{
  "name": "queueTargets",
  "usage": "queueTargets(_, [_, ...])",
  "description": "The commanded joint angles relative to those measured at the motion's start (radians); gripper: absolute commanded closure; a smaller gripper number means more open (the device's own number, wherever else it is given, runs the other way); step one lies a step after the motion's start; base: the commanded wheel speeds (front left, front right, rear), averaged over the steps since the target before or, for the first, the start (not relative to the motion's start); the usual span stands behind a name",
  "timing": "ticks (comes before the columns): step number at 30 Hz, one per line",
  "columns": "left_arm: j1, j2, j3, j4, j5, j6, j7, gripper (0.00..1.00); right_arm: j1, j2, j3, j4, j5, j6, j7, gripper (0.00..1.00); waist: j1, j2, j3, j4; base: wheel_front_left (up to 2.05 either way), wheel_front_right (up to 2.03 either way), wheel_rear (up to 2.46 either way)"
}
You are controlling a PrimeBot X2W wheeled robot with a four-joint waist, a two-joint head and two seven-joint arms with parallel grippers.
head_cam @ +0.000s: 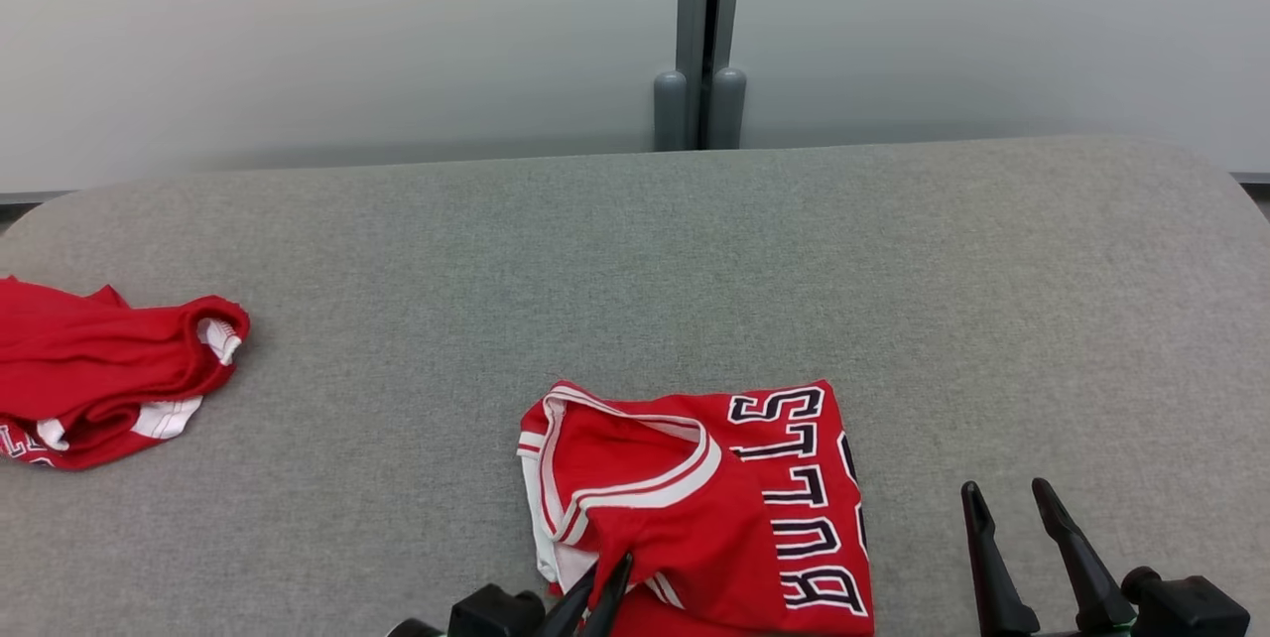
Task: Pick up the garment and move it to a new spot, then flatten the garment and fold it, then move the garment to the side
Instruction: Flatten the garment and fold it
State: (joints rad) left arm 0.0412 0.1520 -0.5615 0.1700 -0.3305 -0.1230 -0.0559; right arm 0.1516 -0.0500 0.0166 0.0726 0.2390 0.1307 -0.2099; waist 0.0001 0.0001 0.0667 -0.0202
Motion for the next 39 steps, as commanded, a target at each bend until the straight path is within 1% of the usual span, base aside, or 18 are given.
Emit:
queueTargets(1, [0.026,0.009,0.006,0.004,-0.010,0.007,-0.005,1.00,0.007,-0.001,-0.007,0.004,0.006,0.000,-0.004,0.00,-0.0001,-0.0001,-0.001,0.012,0.00,0.00,0.00])
queueTargets(8, [0.080,0.026,-0.013,0.014,-0.040,0.008,0.035,1.00,0.010,-0.001,-0.019,0.025,-0.001,0.000,-0.008,0.00,-0.0001,-0.0001,-0.001,0.047,0.00,0.00,0.00])
queueTargets(13, [0.105,0.032,-0.011,0.030,-0.044,0.029,0.042,1.00,0.006,-0.001,-0.026,0.041,-0.007,0.000,-0.009,0.00,-0.0001,-0.0001,-0.005,0.060,0.00,0.00,0.00])
queueTargets(14, [0.106,0.035,-0.008,0.032,-0.039,0.037,0.035,0.87,0.007,-0.001,-0.027,0.043,-0.007,0.000,-0.009,0.00,-0.0001,-0.0001,-0.005,0.062,0.00,0.00,0.00])
queueTargets(15, [0.106,0.038,-0.008,0.034,-0.032,0.041,0.026,0.00,0.009,-0.001,-0.029,0.046,-0.008,0.000,-0.010,0.00,-0.0001,-0.0001,-0.007,0.064,0.00,0.00,0.00])
queueTargets(17, [0.103,0.045,-0.010,0.038,-0.014,0.050,0.016,0.00,0.010,-0.001,-0.031,0.049,-0.008,0.000,-0.010,0.00,-0.0001,-0.0001,-0.008,0.065,0.00,0.00,0.00])
queueTargets(21, [0.099,0.031,-0.001,0.034,-0.016,0.060,-0.045,0.00,0.015,-0.001,-0.032,0.064,-0.009,0.000,-0.011,0.00,-0.0001,-0.0001,-0.021,0.067,0.00,0.00,0.00])
queueTargets(27, [0.070,0.035,0.058,0.011,-0.012,0.098,-0.155,0.00,0.008,-0.001,-0.041,0.057,-0.022,0.000,-0.019,0.00,-0.0001,-0.0001,-0.036,0.058,0.00,0.00,0.00])
queueTargets(30, [0.055,0.052,0.113,-0.007,-0.009,0.127,-0.187,0.00,0.005,-0.001,-0.042,0.046,-0.031,0.000,-0.023,0.00,-0.0001,-0.0001,-0.045,0.050,0.00,0.00,0.00])
queueTargets(34, [0.032,0.074,0.193,-0.039,0.004,0.168,-0.205,0.00,-0.004,-0.001,-0.045,0.029,-0.036,0.000,-0.029,0.00,-0.0001,-0.0001,-0.052,0.042,0.00,0.00,0.00])
queueTargets(39, [0.014,0.090,0.290,-0.086,0.024,0.198,-0.209,0.00,-0.013,-0.001,-0.048,0.003,-0.030,0.000,-0.041,0.00,-0.0001,-0.0001,-0.058,0.034,0.00,0.00,0.00])
